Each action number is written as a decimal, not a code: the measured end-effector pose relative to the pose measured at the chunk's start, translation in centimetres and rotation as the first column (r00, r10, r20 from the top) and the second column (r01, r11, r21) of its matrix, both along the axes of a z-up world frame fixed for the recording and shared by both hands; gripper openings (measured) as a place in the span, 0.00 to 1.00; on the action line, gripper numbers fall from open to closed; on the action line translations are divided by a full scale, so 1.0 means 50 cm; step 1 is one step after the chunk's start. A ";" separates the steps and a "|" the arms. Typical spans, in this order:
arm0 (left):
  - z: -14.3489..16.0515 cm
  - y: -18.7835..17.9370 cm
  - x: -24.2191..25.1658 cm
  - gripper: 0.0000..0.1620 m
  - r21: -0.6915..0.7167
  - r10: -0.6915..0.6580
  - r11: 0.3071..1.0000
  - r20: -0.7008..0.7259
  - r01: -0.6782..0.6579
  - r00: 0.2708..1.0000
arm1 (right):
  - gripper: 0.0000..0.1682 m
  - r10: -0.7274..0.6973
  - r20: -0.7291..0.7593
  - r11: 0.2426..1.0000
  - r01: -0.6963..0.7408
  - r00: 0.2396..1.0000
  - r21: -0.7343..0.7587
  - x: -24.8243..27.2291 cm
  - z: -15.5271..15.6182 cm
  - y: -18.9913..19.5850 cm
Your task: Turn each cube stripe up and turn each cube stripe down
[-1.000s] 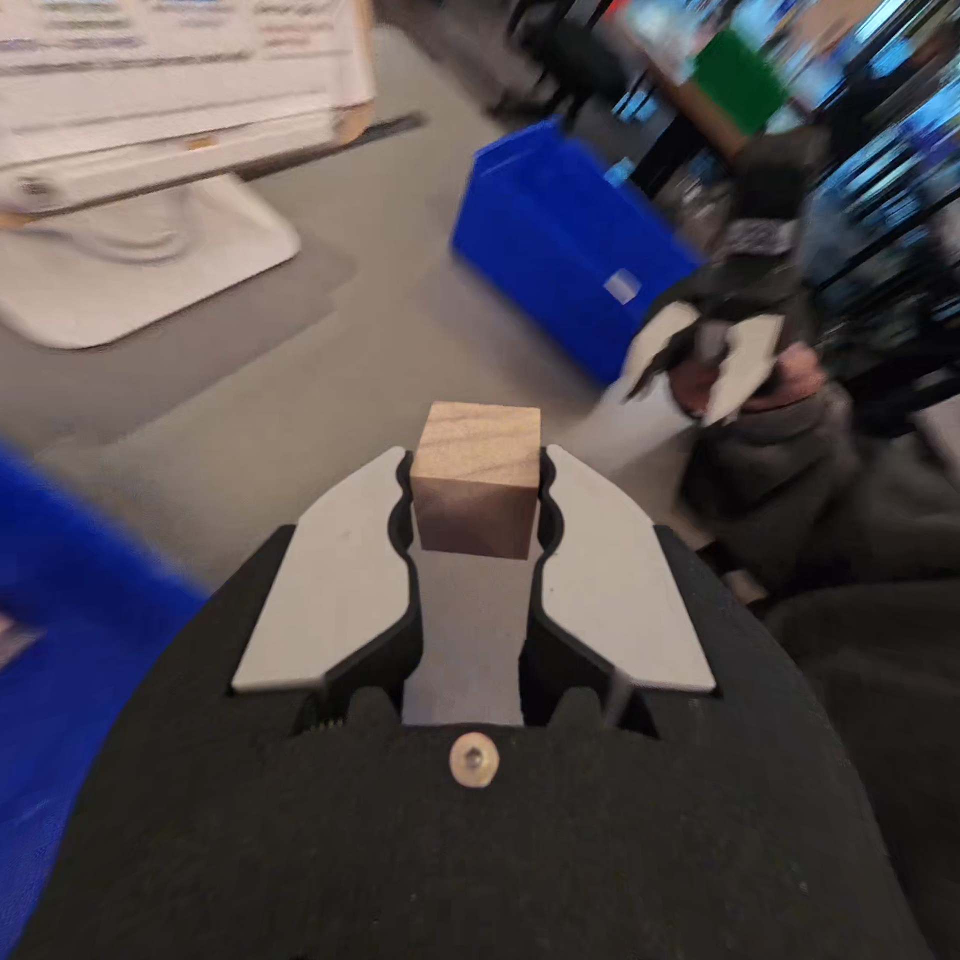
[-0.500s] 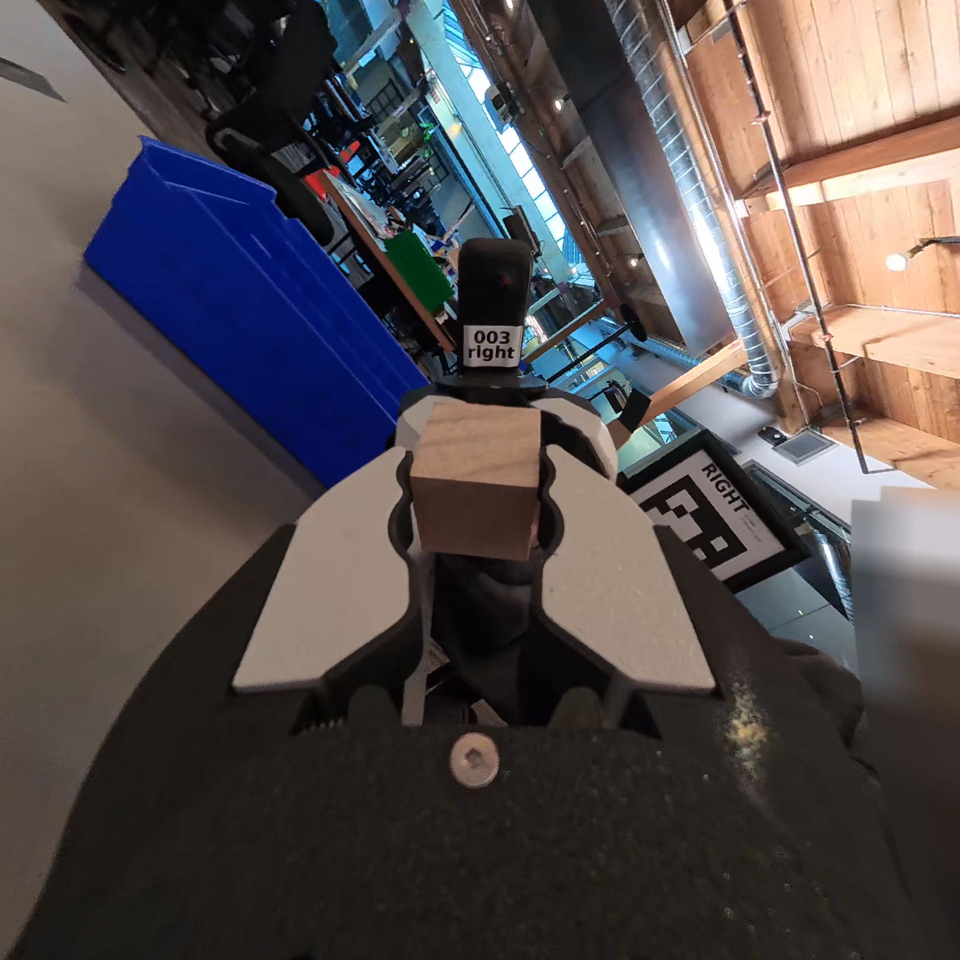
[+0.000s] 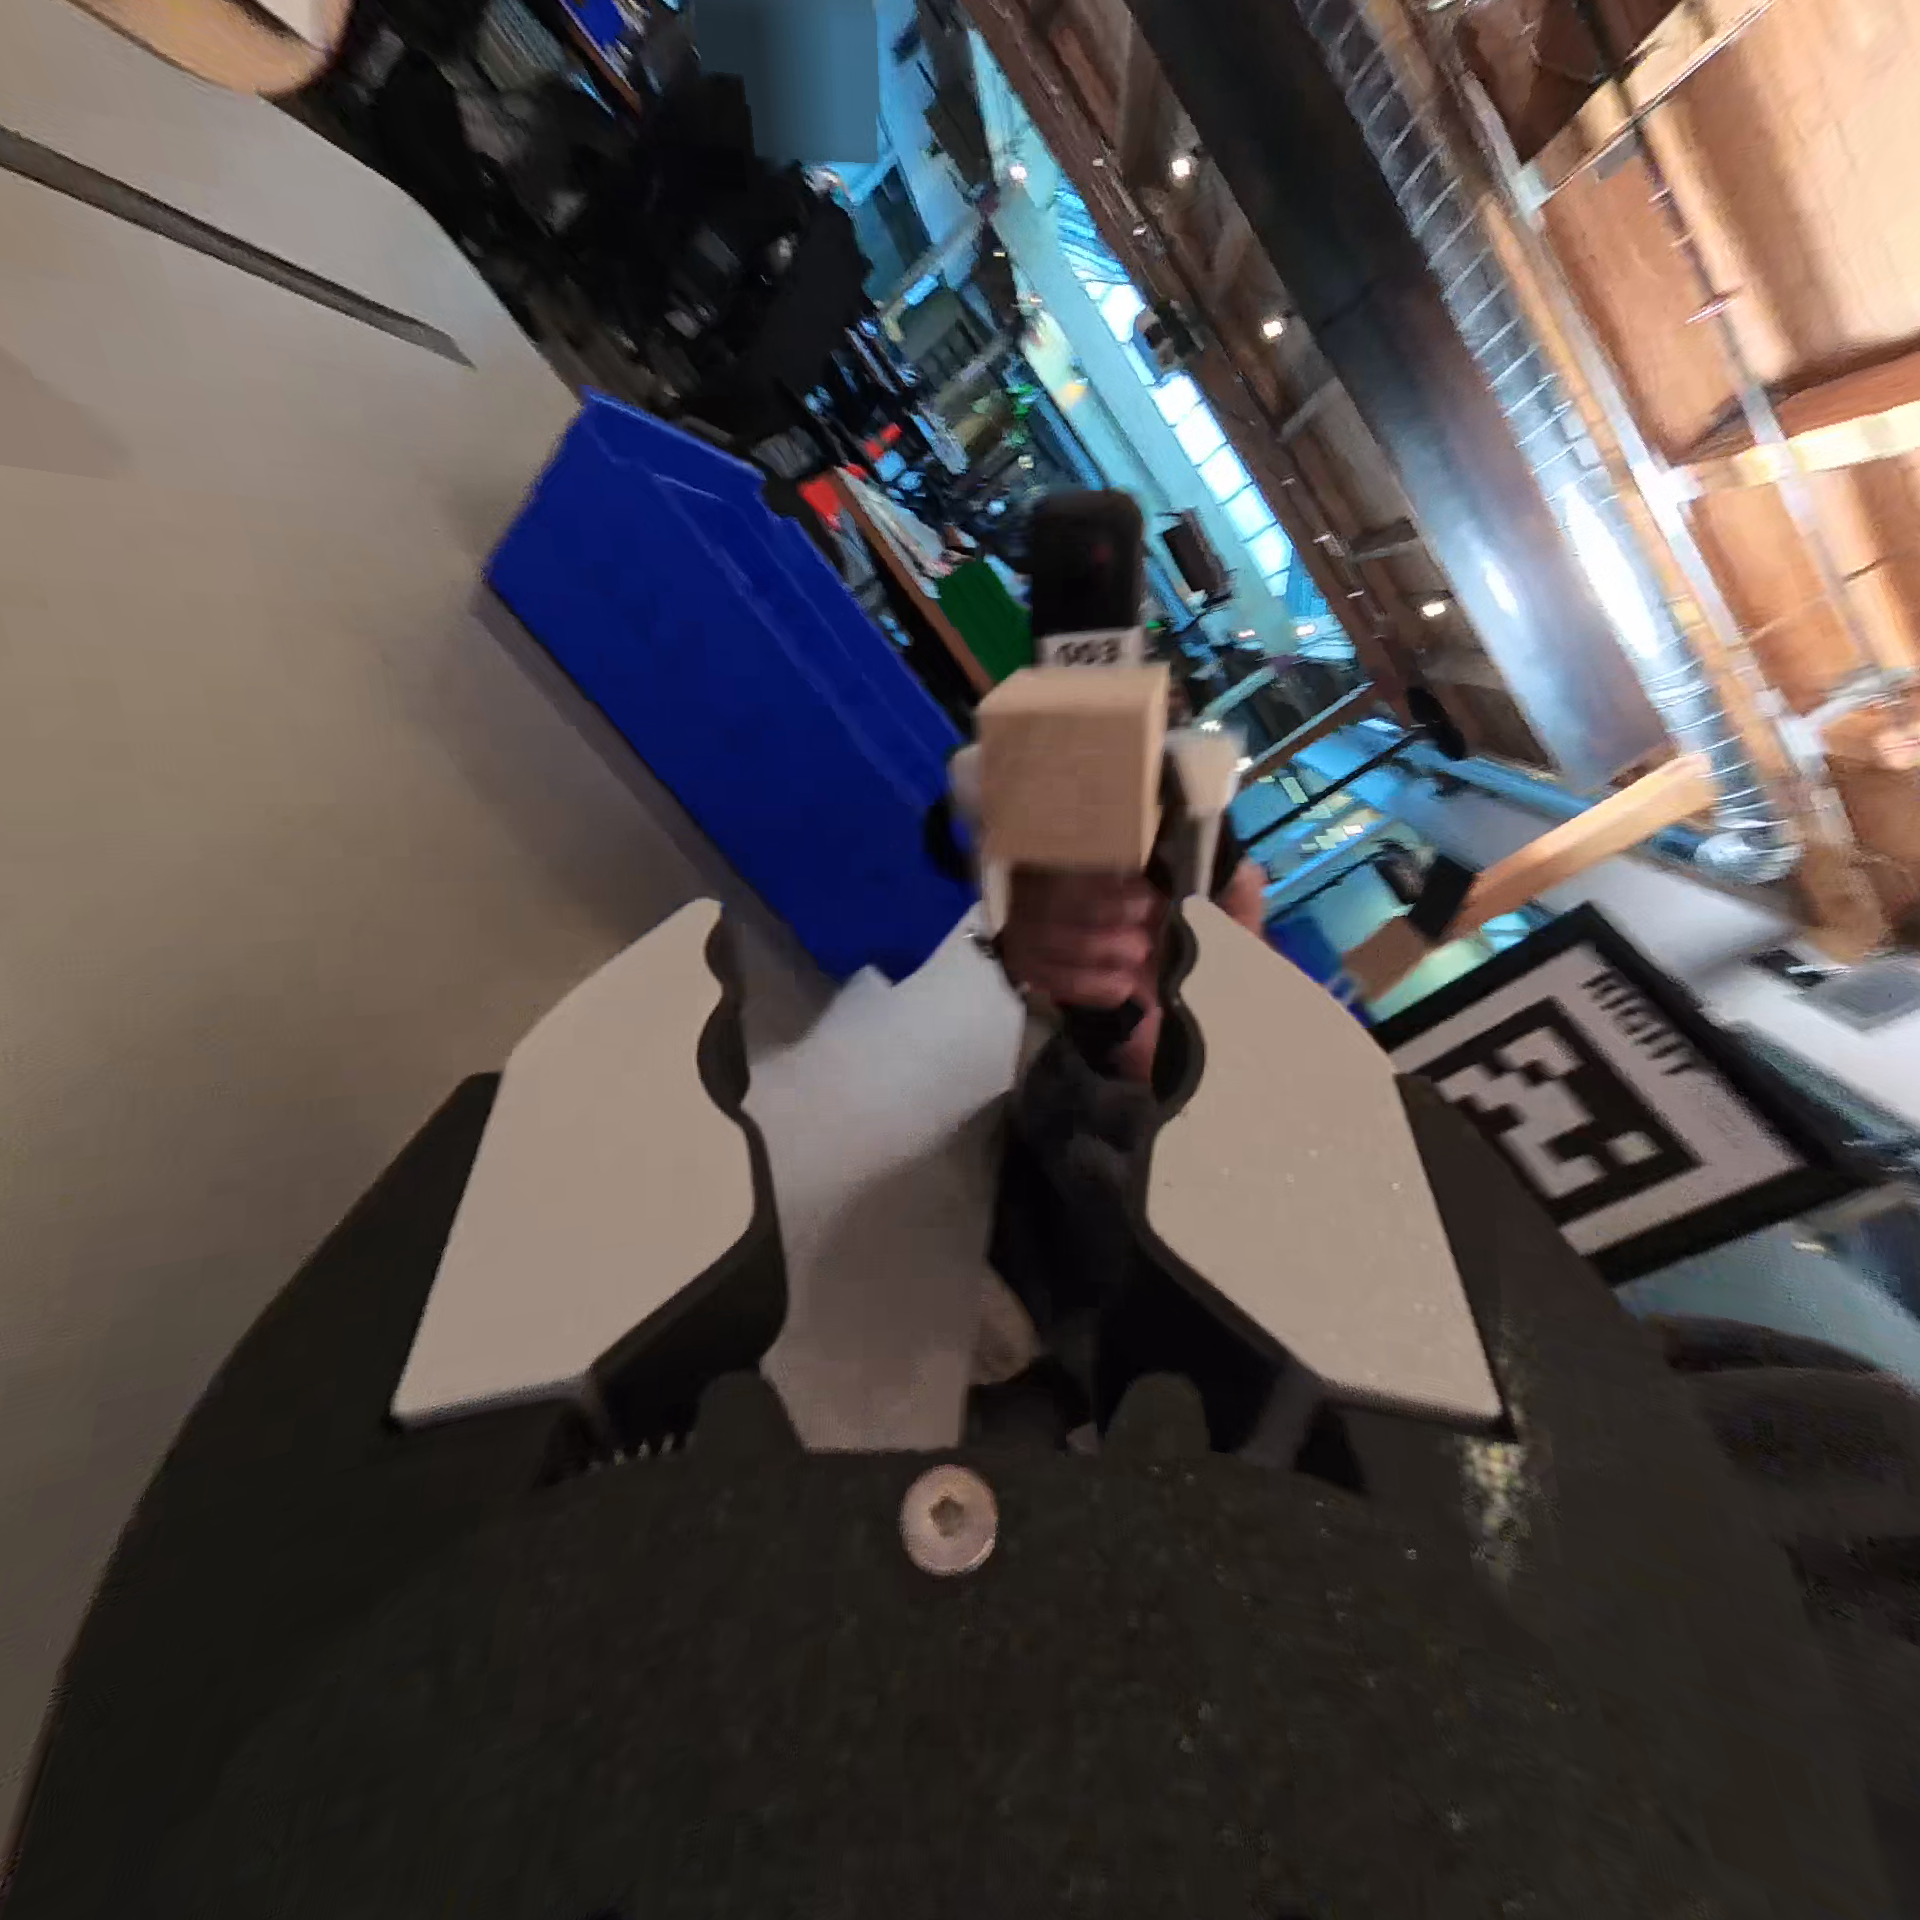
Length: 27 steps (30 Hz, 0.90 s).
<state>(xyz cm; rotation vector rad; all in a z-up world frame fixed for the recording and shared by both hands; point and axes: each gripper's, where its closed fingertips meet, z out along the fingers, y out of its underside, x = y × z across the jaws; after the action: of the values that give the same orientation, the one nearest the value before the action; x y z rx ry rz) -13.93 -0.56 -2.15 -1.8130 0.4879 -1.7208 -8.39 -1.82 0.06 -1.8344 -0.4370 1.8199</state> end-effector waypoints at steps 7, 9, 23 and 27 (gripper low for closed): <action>-0.108 -0.214 -0.020 0.41 0.305 -0.093 0.941 -0.175 0.144 0.980 | 0.27 -0.491 0.303 0.845 0.362 0.817 0.394 0.259 0.084 0.071; -0.101 -0.246 -0.002 0.40 0.370 -0.123 0.908 -0.210 0.195 0.970 | 0.27 -0.630 0.511 0.773 0.409 0.585 0.485 0.376 0.055 0.122; -0.134 -0.294 0.033 0.36 0.304 -0.286 0.884 -0.250 0.355 0.925 | 0.27 -0.130 0.979 0.946 0.317 0.154 0.076 0.512 -0.323 0.216; -0.134 -0.295 0.032 0.37 0.279 -0.303 0.890 -0.230 0.361 0.925 | 0.27 -0.084 0.993 0.959 0.278 0.086 0.057 0.519 -0.351 0.206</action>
<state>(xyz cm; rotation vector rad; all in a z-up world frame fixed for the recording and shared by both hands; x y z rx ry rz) -12.35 -15.32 -8.83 -1.7253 1.1460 -1.5793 17.58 8.49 -17.47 -2.8732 -0.4598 0.0655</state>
